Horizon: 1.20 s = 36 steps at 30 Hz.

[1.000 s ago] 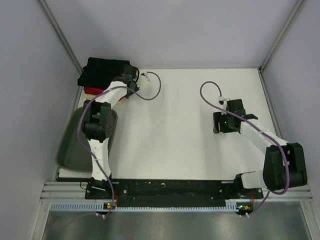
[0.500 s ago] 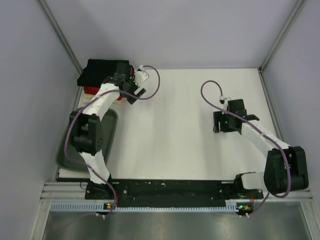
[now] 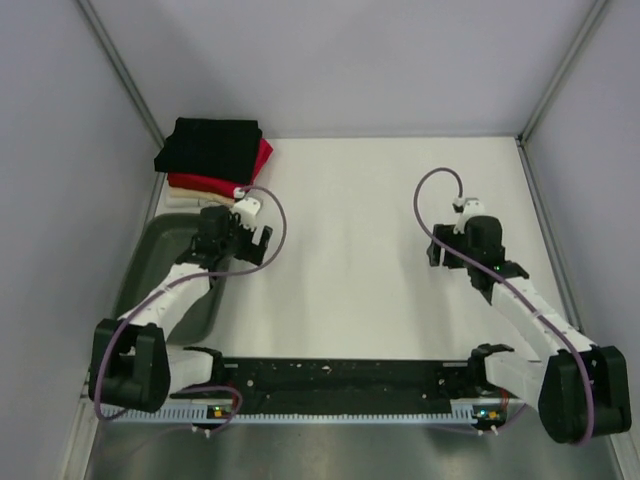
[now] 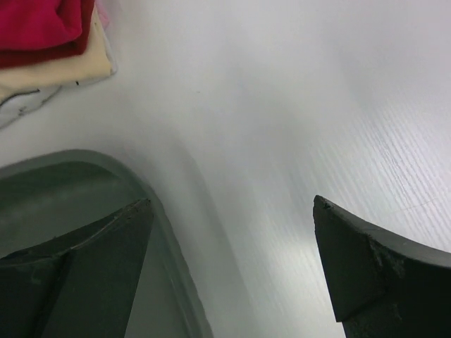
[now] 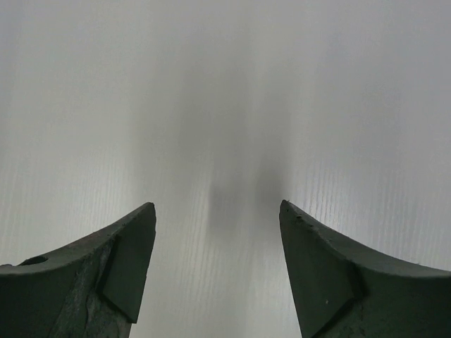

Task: Fold and stack the t-shirts
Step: Put the neatly folded tshirt into the corner of the board with the left arm

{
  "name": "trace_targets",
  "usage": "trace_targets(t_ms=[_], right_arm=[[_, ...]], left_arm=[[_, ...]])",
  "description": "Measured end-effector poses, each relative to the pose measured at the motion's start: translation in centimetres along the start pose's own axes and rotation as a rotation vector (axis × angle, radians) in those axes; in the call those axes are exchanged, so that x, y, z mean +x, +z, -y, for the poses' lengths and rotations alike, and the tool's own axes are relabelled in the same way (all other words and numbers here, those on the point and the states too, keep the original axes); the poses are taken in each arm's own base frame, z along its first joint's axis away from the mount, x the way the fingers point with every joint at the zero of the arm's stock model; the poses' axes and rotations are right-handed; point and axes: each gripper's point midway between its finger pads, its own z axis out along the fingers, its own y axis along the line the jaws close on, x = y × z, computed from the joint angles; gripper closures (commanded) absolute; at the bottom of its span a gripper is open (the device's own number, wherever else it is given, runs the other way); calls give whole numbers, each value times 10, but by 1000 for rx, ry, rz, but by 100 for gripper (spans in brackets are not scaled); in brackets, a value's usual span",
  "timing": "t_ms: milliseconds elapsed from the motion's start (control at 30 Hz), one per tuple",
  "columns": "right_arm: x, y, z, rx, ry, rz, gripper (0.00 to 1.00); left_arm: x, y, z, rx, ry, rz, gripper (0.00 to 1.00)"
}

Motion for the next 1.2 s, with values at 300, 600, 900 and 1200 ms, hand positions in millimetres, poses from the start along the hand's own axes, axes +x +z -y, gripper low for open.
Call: trace_targets(t_ms=[300, 600, 900, 1200], right_arm=[[9, -1, 23, 99, 2, 247, 21], [13, -5, 42, 178, -13, 453, 17], [-10, -13, 40, 177, -21, 548, 17], [-13, -14, 40, 176, -22, 561, 17]], left_arm=[[64, -7, -27, -189, -274, 247, 1], [27, -18, -36, -213, -267, 442, 1], [17, -25, -36, -213, -276, 490, 1], [25, -21, -42, -248, -302, 455, 1]])
